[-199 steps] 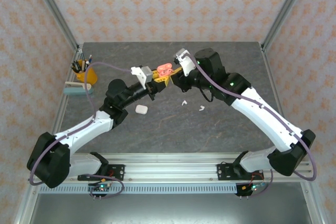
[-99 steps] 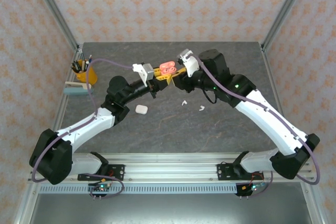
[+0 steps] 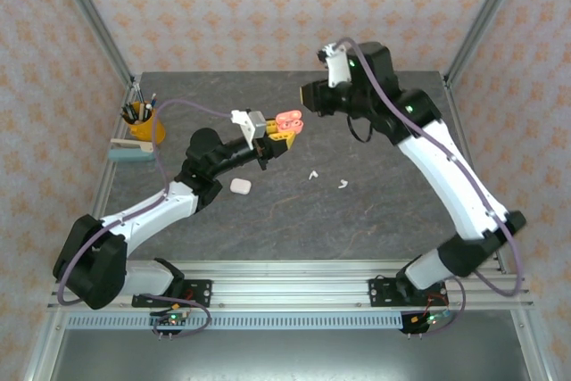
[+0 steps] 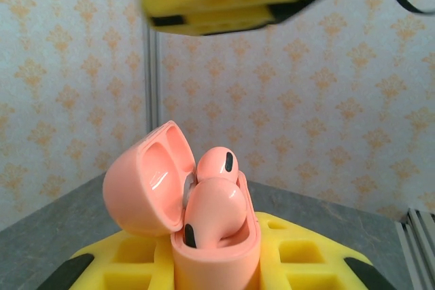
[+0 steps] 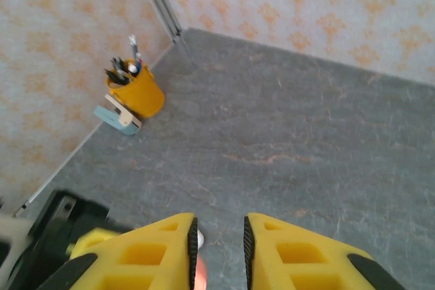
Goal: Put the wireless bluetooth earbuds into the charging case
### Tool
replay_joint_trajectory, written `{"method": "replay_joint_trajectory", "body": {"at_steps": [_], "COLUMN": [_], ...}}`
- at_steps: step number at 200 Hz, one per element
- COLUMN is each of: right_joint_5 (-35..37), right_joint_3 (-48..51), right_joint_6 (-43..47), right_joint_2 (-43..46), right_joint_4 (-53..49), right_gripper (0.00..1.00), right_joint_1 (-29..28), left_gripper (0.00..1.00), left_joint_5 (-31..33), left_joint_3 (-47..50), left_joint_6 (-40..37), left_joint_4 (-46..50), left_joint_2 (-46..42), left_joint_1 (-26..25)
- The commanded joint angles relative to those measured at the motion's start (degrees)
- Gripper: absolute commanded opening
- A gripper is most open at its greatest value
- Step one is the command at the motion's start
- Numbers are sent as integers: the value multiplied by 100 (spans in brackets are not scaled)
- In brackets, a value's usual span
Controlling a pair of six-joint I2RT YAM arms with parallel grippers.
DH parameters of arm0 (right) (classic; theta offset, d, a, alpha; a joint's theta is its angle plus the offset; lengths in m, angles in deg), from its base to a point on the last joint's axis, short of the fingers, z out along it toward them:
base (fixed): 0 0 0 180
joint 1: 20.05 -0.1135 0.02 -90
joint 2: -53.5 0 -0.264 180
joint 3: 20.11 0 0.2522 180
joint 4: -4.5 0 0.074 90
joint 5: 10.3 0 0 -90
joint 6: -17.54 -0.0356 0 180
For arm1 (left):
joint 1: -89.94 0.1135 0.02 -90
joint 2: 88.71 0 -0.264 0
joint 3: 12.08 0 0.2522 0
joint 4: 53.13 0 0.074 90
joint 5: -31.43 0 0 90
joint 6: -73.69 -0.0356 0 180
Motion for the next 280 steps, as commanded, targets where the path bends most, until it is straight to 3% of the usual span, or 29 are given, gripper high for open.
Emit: {"method": "replay_joint_trajectory", "body": {"at_steps": [1,43,85,169,186,202,229,280], "right_joint_5": [241,160,-358,-802,-552,228,1091,1167], "right_joint_3": [-923,-2535,-2719,-65,284,498,735,1533], "right_joint_6": [-319,-383,-305,-494,-684,-984,-1563,-2217], "right_joint_2": [-764,-2014,-2295,-473,-188,21,148,-80], "right_joint_4": [-1297,-2408,-2771,-1779,-1533,-1282,-947,-279], "right_gripper": [26,24,22,19,19,19,21,21], "right_joint_1": [66,128,129,-4,-13,16,292,409], "left_gripper": [0,0,0,0,0,0,0,0], "left_joint_5": [-332,-390,-278,190,205,262,776,838], "left_joint_3": [7,26,18,-102,-138,-195,-472,-2086], "left_joint_6": [-197,-266,-312,-189,-118,-73,62,1163], "left_joint_4": [124,217,219,5,-31,51,733,3035], "left_joint_2": [51,86,113,466,572,668,962,2591], "left_joint_1": [-12,-20,-19,-11,-13,-5,27,293]}}
